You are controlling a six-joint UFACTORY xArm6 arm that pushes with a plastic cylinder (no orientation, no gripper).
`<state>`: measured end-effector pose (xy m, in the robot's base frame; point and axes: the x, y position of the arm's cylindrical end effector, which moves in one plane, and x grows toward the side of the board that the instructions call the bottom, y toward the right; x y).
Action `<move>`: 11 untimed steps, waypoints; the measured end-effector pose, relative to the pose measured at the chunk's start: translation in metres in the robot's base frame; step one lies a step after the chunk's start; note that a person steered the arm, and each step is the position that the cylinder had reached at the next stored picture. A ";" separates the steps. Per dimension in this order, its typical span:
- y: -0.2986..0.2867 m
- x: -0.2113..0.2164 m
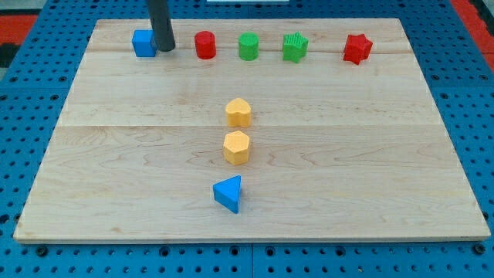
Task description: Push the yellow heart into the blue cube
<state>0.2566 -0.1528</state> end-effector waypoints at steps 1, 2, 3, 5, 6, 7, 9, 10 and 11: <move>-0.023 -0.002; -0.017 -0.002; 0.025 0.034; 0.047 0.060; 0.104 0.083; 0.168 0.098; 0.202 0.163; 0.152 0.170; 0.101 0.169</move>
<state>0.4251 -0.0519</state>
